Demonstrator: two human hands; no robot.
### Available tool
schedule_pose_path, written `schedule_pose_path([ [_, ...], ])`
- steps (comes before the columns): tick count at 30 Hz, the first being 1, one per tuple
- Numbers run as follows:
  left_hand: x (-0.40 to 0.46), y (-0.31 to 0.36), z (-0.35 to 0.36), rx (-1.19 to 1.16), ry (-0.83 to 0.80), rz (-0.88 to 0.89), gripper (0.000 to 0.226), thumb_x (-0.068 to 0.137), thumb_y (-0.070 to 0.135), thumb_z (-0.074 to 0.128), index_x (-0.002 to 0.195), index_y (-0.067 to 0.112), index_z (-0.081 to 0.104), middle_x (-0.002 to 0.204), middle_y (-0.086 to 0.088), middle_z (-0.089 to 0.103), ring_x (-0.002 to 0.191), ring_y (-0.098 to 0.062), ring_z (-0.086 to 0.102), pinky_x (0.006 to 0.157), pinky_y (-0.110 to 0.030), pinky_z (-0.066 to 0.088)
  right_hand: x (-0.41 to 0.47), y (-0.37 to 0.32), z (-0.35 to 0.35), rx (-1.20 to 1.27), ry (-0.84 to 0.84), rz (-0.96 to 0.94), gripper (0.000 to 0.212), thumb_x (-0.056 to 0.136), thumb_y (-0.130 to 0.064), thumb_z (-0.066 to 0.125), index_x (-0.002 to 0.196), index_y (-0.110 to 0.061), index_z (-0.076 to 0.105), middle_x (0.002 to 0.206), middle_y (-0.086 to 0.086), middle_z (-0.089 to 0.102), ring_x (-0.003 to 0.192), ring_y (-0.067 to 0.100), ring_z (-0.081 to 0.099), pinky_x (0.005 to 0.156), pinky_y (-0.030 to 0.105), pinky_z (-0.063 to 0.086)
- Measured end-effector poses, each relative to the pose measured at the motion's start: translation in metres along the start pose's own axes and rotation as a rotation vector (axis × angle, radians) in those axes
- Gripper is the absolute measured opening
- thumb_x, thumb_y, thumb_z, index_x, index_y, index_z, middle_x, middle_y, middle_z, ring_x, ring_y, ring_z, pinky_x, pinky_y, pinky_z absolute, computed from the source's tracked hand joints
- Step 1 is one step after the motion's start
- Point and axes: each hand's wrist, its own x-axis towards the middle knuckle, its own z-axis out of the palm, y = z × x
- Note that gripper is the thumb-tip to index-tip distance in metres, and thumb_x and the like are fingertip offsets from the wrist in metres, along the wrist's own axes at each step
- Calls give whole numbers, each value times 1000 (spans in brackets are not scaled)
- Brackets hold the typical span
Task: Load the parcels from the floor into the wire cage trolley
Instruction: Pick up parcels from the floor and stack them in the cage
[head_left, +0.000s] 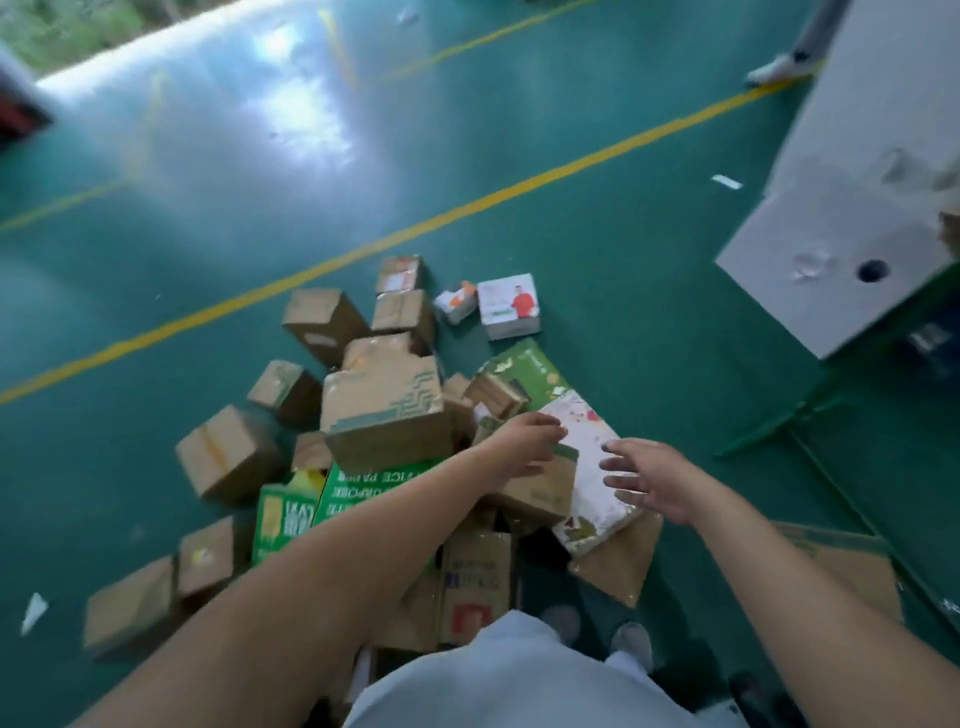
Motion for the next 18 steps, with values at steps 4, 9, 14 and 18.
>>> schedule_pose_path([
  [4, -19, -32, -19, -194, 152, -33, 37, 97, 35, 66, 132, 25, 61, 124, -2, 66, 109, -20, 64, 88, -35, 54, 11, -19, 18, -190, -101, -12, 24, 105, -27, 54, 123, -13, 64, 120, 9, 68, 115, 30, 65, 101, 43, 54],
  [9, -52, -83, -24, -418, 272, -109, 27, 100, 30, 62, 127, 24, 61, 128, -7, 64, 118, -25, 61, 98, -40, 52, 27, -17, 48, -382, -215, 7, 27, 105, -29, 54, 124, -14, 64, 117, 7, 71, 107, 24, 67, 102, 45, 54],
  [14, -75, -125, -25, -559, 353, -155, 32, 102, 28, 60, 133, 21, 59, 129, -6, 62, 120, -23, 60, 90, -36, 55, 33, -14, 75, -506, -272, 30, 31, 103, -29, 56, 129, -14, 62, 112, 6, 74, 103, 23, 71, 82, 36, 59],
  [18, -87, -149, -24, -641, 413, -198, 26, 100, 28, 63, 127, 26, 61, 124, -4, 65, 107, -19, 66, 86, -35, 58, 38, -5, 84, -562, -317, 68, 33, 102, -27, 58, 133, -14, 60, 114, 6, 73, 107, 25, 69, 90, 40, 59],
])
